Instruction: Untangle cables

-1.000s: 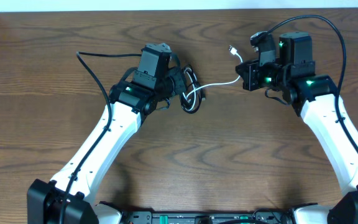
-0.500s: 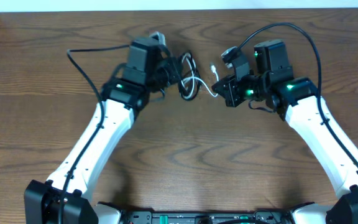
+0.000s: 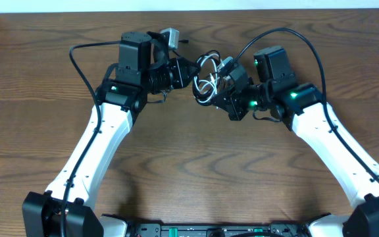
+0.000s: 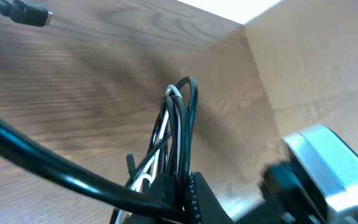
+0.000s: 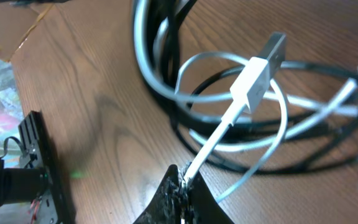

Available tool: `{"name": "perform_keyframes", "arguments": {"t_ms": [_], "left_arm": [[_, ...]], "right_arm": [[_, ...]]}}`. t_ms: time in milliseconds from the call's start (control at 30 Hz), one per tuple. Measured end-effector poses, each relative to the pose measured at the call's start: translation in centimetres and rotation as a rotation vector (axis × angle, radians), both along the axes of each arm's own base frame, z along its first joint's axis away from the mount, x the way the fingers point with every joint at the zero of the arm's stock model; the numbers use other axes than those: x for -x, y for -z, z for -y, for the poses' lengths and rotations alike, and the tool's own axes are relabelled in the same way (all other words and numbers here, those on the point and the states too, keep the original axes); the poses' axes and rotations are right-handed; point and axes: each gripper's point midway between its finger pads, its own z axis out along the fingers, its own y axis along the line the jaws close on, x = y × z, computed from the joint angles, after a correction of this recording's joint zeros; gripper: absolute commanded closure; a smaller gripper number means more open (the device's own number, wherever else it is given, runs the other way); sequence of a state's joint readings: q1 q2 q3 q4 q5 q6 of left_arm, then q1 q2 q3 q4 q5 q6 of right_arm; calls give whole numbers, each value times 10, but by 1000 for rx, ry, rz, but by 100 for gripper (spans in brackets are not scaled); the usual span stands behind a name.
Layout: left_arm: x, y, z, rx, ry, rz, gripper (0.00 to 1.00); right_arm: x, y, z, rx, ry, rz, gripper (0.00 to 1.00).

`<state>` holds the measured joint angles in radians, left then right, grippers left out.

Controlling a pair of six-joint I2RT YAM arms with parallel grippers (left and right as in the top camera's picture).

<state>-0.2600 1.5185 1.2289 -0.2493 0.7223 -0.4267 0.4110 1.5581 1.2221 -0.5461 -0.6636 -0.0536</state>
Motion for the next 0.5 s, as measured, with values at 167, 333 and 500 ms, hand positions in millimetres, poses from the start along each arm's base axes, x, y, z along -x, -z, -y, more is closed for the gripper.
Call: {"name": "perform_keyframes", "arguments": {"t_ms": [167,333,500], "left_arm": [[12,-6,10,28,107,36,93],[20,-9,14,46,161,40,92],[25,-6,15,52,178,16,93]], "right_arm": [[-8,9,-4,-5,-6,1,99],[-26,3,-9,-41,8,69,99],[-50,-16,-5,-104,71,137,99]]}}
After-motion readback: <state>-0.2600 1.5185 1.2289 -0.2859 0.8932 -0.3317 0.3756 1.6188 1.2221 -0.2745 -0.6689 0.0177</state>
